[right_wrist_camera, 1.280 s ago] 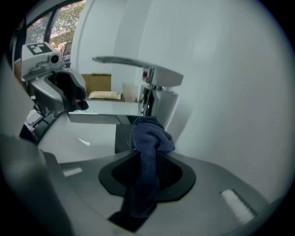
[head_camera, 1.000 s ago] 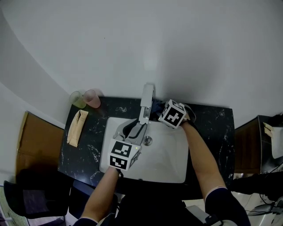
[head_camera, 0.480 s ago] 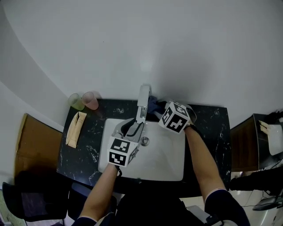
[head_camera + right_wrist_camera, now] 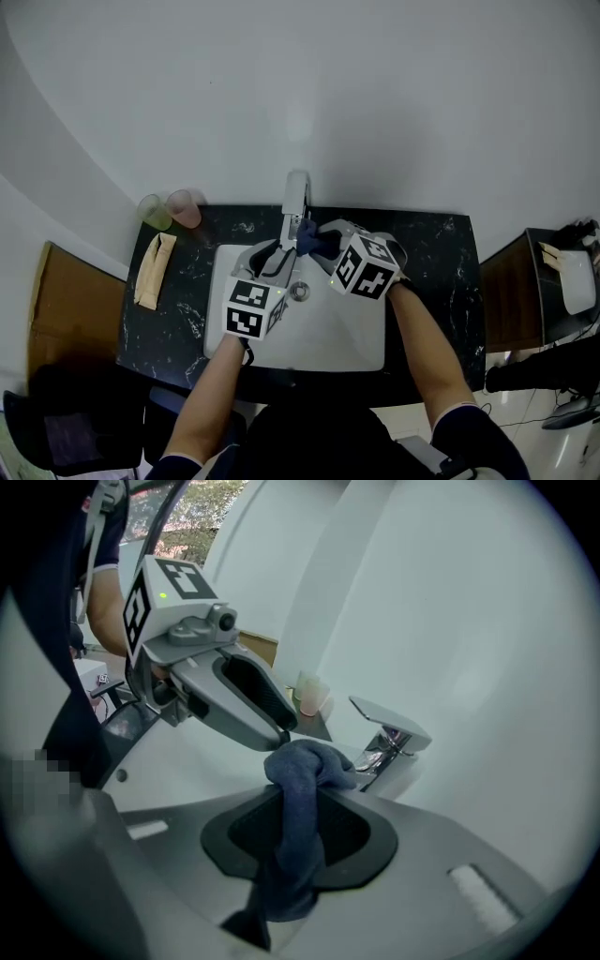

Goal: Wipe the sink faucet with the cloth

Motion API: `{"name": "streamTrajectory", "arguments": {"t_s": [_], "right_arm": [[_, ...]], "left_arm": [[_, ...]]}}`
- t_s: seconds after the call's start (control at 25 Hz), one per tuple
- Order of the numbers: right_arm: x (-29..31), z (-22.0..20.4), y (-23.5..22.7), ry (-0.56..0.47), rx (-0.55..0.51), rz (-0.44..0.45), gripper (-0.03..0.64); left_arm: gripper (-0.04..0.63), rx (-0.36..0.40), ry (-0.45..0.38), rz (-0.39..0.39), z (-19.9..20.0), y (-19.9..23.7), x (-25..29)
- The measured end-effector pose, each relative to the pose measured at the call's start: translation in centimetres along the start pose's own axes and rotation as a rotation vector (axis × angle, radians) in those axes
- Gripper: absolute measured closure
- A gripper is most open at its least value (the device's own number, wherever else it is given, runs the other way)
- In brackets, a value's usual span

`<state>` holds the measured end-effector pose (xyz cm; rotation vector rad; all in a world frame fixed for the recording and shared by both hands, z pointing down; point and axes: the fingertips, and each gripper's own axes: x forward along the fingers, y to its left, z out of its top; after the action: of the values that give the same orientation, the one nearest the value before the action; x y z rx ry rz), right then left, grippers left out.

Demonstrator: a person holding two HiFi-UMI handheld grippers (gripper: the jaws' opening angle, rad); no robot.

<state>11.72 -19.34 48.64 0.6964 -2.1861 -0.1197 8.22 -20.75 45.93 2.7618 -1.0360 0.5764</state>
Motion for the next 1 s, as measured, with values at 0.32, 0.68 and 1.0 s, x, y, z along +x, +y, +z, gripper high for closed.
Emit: {"name": "streamTrajectory", "arguments": {"t_s": [0.32, 0.68, 1.0], "right_arm": [[-0.8, 0.1, 1.8, -0.022, 0.053, 0.013, 0.52], [-6.5, 2.6, -0.4, -0.244, 0.239, -0.132, 0.518], [-9.6, 3.9, -0.6, -0.404, 0.405, -0.181, 0.517]], "left_arm": [[0.479, 0.025, 0.007, -0.005, 0.0, -0.3, -0.1], [0.514, -0.012, -0.083, -0.012, 1.1, -0.6, -3.6], [0.421, 0.032, -0.137, -0.223, 2.5, -5.7, -6.1]]}}
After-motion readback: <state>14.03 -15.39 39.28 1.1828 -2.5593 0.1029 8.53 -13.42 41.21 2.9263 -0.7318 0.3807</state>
